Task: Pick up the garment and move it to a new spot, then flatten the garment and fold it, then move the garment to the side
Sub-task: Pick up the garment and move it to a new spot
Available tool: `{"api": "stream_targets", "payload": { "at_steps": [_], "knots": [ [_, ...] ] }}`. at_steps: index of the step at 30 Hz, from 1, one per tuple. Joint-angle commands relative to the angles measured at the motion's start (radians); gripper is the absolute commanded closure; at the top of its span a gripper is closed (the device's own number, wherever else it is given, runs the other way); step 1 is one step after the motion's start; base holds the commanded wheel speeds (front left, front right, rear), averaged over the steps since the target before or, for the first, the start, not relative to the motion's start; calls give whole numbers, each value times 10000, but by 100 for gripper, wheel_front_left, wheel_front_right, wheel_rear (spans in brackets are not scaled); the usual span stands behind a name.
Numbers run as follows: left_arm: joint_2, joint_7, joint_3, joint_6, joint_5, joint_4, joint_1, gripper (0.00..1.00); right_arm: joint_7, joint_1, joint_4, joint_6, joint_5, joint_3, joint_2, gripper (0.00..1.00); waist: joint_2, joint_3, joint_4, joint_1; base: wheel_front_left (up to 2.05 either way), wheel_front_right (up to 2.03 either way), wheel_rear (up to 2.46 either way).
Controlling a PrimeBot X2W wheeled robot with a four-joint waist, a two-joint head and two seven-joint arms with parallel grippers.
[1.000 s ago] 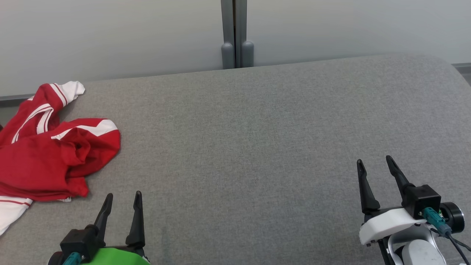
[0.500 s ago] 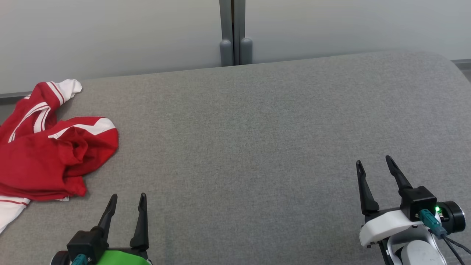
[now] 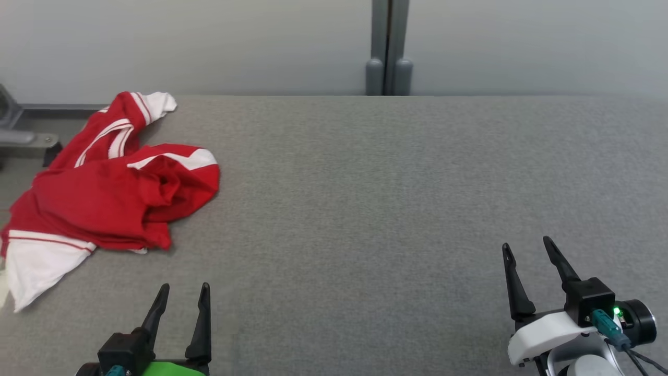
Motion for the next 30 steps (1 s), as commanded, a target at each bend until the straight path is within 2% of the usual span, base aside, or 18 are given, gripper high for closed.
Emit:
{"api": "stream_targets", "payload": {
  "at_steps": [1, 8, 14, 17, 21, 26, 30],
  "knots": [
    [25, -6, 56, -28, -39, 33, 219, 0, -32, 58, 42, 1, 82, 98, -22, 0, 0, -206, 1246, 0, 0, 0, 0],
    [-16, -5, 337, -28, -58, 74, 605, 0, -32, -163, 171, -1, 207, 615, -23, 0, 0, -284, 2843, 0, 0, 0, 0],
    [-105, -5, 411, -28, -126, -16, 724, 0, -32, -330, 260, -4, 230, 955, -31, 0, 0, -77, 3363, 0, 0, 0, 0],
    [-154, -5, 270, -28, -246, -57, 376, 0, -32, -491, 246, -4, 77, 1093, -30, 0, 0, 259, 3251, 0, 0, 0, 0],
    [-128, -5, -407, -28, -528, 49, -544, 0, -32, -958, 223, -6, -253, 1172, -37, 0, 0, 1095, 2847, 0, 0, 0, 0],
    [109, -3, -1527, -28, -1455, 524, -2765, 0, -32, -1793, 36, -6, -885, 1097, -47, 0, 0, 2666, 2220, 0, 0, 0, 0],
    [474, -2, -2467, -28, -2448, 1679, -4885, 0, -32, -2418, -77, -6, -1221, 1102, -120, 0, 0, 3861, 1796, 0, 0, 0, 0]
  ]
}}
